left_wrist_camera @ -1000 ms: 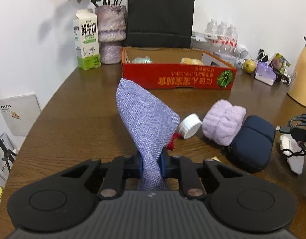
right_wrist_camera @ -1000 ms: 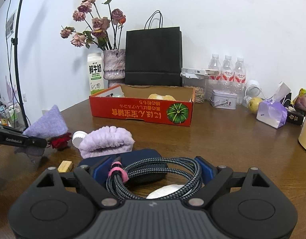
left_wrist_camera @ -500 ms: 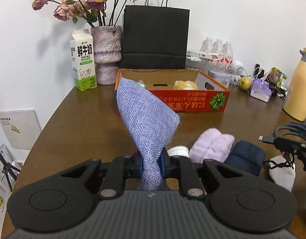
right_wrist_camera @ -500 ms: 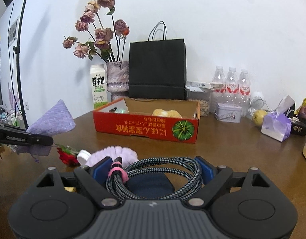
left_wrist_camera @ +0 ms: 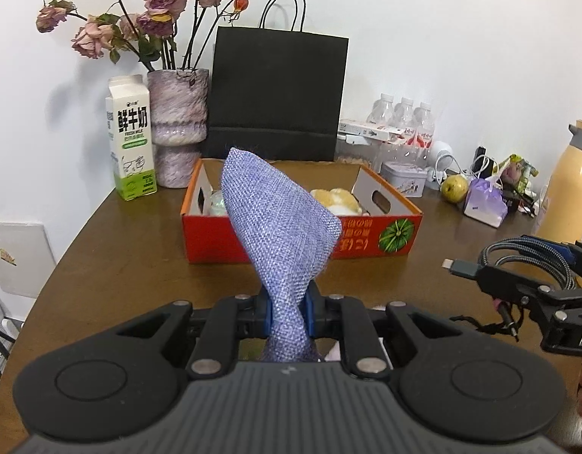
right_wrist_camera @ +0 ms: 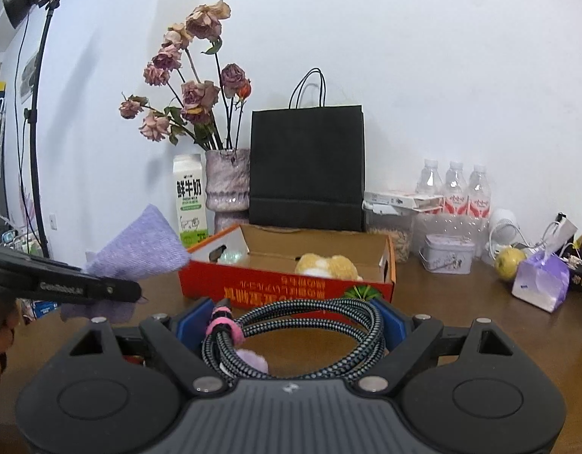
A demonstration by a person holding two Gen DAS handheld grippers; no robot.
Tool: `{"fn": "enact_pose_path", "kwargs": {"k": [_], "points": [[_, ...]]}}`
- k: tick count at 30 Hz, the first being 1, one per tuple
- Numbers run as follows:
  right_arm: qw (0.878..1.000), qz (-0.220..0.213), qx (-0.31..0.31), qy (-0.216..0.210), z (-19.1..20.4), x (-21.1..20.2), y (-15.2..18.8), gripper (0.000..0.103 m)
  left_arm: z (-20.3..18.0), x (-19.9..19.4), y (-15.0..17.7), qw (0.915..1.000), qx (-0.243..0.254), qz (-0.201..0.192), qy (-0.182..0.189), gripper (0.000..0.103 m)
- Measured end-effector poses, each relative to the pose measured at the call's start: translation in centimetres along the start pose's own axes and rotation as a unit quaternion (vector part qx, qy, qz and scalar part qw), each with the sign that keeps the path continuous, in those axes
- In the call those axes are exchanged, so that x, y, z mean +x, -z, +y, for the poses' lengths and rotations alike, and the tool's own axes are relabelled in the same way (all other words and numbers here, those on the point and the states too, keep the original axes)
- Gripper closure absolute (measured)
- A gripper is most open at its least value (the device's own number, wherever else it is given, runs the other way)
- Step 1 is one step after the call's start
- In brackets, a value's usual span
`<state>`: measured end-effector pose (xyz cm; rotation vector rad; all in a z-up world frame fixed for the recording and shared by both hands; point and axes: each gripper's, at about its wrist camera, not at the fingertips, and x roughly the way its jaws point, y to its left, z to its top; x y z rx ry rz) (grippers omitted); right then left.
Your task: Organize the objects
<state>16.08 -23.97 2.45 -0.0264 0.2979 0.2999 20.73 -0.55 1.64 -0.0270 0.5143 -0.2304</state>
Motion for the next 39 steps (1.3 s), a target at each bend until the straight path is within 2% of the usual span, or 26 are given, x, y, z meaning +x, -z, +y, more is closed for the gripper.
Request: {"fn": "enact_pose_path", "kwargs": {"k": [11, 26, 39], "points": [[1.000, -0.013, -0.004, 0.000, -0.1, 3.8, -2.9, 0.015, -0.7, 3.7, -3.8, 0.9996, -0.023, -0.014, 0.003, 0.087], [0.999, -0.031, -0.008, 0.000, -1.0, 8.9, -6.8, 0.015, -1.2, 7.9, -7.5, 0.9981, -0.052, -0.027, 0.021, 0.087], [1.000, -0.029, -0.010, 0.002, -1.5, 14.7, -9.5, 0.015, 0.9, 12.0, -10.8, 0.9952, -0.088, -0.042, 0.007, 0.087]]}}
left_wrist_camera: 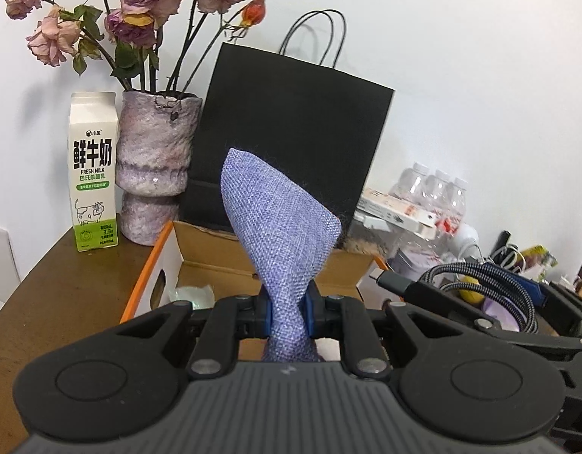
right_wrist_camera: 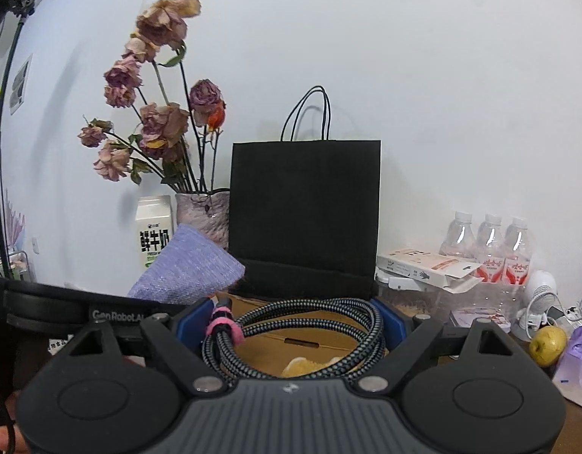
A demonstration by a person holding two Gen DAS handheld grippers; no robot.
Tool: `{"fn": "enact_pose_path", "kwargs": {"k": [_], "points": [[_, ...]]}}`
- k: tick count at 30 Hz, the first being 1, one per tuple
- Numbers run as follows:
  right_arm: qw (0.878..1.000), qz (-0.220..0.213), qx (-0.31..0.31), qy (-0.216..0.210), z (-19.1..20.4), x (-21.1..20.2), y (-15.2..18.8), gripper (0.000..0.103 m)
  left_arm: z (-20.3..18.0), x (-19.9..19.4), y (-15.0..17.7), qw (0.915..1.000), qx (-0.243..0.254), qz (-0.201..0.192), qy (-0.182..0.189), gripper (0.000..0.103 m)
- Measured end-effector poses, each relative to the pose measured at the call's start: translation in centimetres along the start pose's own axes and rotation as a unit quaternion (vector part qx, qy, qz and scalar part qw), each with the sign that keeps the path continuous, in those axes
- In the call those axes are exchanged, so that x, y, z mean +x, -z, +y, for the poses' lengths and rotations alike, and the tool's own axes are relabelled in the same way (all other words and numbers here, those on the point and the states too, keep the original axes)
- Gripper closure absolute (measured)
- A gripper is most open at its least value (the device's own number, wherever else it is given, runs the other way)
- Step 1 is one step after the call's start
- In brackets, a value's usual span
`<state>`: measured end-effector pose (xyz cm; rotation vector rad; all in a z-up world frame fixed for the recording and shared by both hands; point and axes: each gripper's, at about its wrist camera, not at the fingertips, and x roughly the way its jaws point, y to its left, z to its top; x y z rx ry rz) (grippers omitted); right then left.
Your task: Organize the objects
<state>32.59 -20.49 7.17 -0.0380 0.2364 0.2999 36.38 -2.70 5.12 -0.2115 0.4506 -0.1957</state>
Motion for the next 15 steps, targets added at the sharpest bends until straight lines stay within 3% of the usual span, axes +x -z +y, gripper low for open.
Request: {"fn": "enact_pose_path", "kwargs": {"k": [15], "points": [[0.999, 0.026, 0.024, 0.001, -1.9, 7.8, 0.8, 0.015, 2.1, 5.9, -1.8, 0.9995, -0.021, 0.019, -0.015, 0.087]]}}
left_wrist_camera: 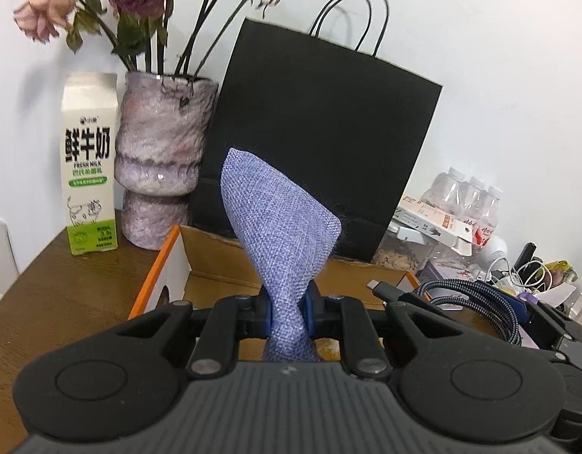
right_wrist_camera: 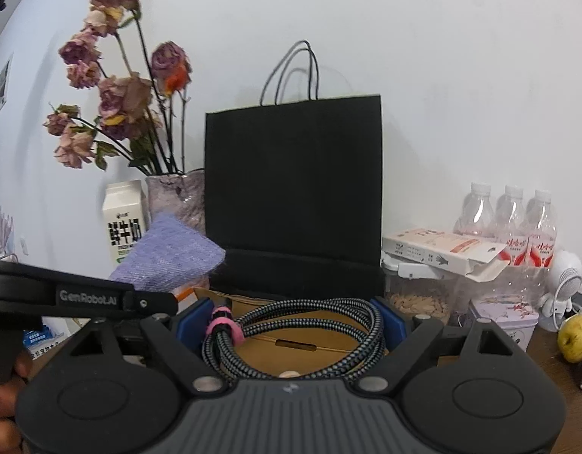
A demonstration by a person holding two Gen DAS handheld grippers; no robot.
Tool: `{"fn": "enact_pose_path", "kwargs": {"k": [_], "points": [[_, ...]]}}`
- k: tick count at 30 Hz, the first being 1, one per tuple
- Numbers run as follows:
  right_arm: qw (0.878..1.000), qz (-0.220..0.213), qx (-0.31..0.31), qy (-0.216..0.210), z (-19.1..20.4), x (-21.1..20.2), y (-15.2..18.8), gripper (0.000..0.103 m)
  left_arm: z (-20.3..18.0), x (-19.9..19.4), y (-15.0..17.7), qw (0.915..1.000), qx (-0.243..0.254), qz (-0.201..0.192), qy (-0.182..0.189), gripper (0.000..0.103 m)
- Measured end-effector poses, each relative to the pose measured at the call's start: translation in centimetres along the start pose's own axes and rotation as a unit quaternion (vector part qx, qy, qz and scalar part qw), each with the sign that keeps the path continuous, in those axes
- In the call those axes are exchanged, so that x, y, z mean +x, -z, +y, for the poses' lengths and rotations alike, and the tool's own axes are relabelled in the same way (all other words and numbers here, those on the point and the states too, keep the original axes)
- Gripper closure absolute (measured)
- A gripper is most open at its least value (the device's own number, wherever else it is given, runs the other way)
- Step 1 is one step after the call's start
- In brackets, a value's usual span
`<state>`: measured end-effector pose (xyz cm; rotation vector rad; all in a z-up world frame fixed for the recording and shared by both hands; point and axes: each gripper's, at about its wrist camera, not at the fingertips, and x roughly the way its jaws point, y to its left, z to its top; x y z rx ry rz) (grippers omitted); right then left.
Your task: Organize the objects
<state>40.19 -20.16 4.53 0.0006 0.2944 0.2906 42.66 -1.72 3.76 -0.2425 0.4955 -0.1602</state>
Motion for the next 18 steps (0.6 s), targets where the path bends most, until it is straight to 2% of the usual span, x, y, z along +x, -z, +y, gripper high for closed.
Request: {"fn": "enact_pose_path", "kwargs": {"k": [18], "points": [[0.999, 0.001, 0.033, 0.032, -3.6, 4.5, 2.8, 0.015, 0.6, 4.5, 0.7, 0.9998, 0.001, 0.014, -0.011, 0.087]]}}
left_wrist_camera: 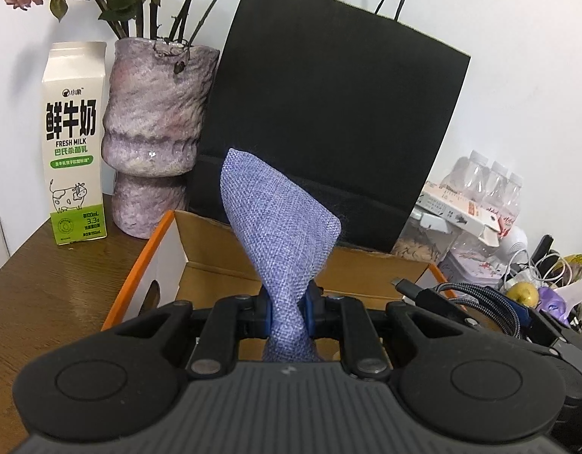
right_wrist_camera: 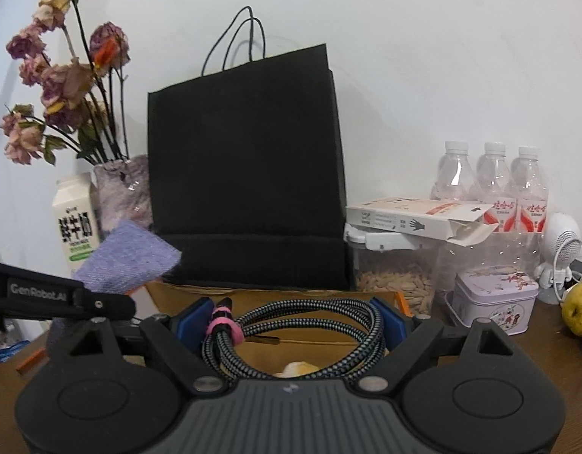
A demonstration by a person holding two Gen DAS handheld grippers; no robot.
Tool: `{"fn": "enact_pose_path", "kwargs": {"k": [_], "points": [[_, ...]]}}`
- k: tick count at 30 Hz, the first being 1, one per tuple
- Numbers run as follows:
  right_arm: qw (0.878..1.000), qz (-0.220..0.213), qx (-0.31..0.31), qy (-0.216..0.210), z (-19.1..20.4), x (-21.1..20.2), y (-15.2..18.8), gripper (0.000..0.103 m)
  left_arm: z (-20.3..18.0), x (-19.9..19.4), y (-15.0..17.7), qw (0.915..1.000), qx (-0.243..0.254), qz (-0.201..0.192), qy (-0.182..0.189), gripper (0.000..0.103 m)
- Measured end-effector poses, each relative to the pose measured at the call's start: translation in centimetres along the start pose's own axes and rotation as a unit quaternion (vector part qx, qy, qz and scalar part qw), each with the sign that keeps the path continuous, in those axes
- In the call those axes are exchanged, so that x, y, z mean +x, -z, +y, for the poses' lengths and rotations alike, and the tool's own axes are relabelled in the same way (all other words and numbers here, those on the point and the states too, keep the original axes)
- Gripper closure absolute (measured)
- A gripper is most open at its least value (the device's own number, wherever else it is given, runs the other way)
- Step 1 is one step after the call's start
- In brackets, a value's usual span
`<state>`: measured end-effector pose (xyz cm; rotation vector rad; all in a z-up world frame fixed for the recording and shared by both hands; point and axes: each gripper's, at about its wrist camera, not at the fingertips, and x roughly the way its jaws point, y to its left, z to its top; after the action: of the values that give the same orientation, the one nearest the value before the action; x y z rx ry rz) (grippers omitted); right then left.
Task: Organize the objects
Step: 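Lower both grippers into the box and open to release pouch and cable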
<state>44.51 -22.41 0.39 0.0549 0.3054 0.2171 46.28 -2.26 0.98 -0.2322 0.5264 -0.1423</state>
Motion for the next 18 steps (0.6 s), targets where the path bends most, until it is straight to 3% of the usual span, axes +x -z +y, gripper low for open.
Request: {"fn": "enact_pose_path", "kwargs": {"k": [6, 9, 11, 12, 14, 18], "points": [[1.000, 0.009, 0.004, -0.002, -0.29, 0.65, 0.50, 0.015, 0.01, 0.54, 0.19, 1.0000, 0.005, 0.001, -0.001, 0.086], [1.000, 0.013, 0.000, -0.006, -0.25, 0.69, 0.44, 0.013, -0.17, 0.59, 0.28, 1.0000, 0.009, 0.001, -0.004, 0.079], [1.000, 0.017, 0.000, -0.008, -0.29, 0.75, 0.45, 0.012, -0.26, 0.51, 0.36, 0.9999, 0.012, -0.004, -0.009, 0.060], [1.000, 0.021, -0.001, -0.006, -0.29, 0.79, 0.43, 0.007, -0.28, 0.44, 0.39, 0.9998, 0.013, -0.006, -0.012, 0.053], [1.000, 0.022, -0.003, -0.001, -0.31, 0.73, 0.38, 0.002, -0.27, 0.36, 0.40, 0.9997, 0.012, -0.008, -0.017, 0.029], [1.000, 0.030, -0.001, 0.001, -0.41, 0.58, 0.20, 0.000, -0.30, 0.28, 0.37, 0.9995, 0.012, -0.011, -0.027, 0.006]]}}
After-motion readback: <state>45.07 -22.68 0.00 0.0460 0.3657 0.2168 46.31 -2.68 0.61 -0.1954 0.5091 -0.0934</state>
